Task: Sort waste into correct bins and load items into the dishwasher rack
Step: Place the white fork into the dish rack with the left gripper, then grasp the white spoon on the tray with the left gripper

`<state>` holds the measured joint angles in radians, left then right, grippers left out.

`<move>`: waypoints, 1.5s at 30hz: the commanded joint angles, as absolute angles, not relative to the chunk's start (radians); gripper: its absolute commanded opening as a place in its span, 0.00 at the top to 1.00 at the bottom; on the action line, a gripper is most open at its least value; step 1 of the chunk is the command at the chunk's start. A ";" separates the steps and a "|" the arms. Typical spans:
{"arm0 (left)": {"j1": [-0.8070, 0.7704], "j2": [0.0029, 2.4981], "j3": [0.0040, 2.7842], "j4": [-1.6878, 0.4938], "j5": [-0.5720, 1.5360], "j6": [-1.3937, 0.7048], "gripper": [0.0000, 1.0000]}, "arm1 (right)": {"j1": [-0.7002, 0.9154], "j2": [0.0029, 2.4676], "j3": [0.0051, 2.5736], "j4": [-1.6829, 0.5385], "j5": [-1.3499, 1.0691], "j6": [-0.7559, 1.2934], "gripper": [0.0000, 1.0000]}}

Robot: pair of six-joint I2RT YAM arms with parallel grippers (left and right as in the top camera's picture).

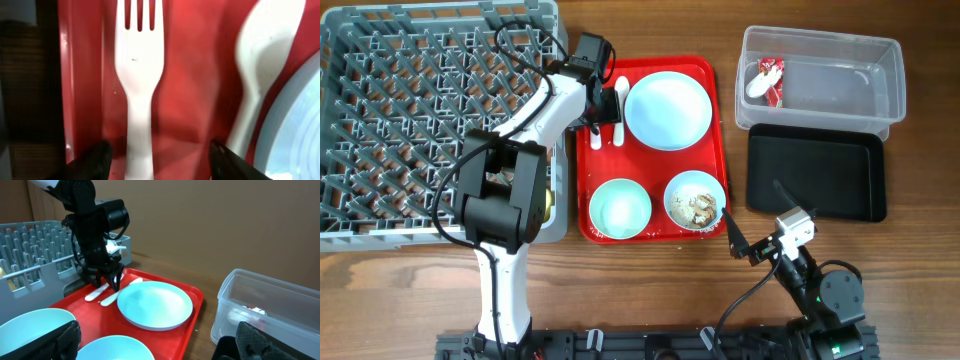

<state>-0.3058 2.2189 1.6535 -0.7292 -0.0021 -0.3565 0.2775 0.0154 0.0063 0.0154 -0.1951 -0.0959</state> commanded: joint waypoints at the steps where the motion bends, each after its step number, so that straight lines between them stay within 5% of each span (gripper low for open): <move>1: -0.297 2.226 1.628 -0.738 -0.039 -0.345 0.49 | 0.271 0.005 0.005 0.018 -0.212 -0.105 0.00; 8: -0.319 2.278 1.620 -0.721 -0.038 -0.345 0.84 | 0.271 0.005 0.005 0.018 -0.212 -0.105 0.00; 18: -0.344 2.093 1.676 -0.845 -0.046 -0.345 0.95 | 0.271 0.005 0.005 0.018 -0.212 -0.105 0.00; 27: -0.319 1.813 1.676 -1.055 -0.400 -0.291 0.96 | 0.271 0.005 0.005 0.018 -0.212 -0.105 0.00; 32: -0.220 1.845 1.642 -1.055 -0.260 -0.068 0.94 | 0.271 0.005 0.005 0.018 -0.212 -0.105 0.00; 38: -0.220 1.860 1.649 -1.050 -0.147 -0.083 0.33 | 0.271 0.005 0.005 0.018 -0.212 -0.105 0.00; 45: -0.305 1.849 1.666 -0.905 0.066 -0.196 0.56 | 0.271 0.005 0.005 0.018 -0.212 -0.105 0.00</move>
<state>-0.2554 1.8641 1.6535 -0.9504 -0.0063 -0.1368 0.2775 0.0154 0.0063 0.0154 -0.1951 -0.0959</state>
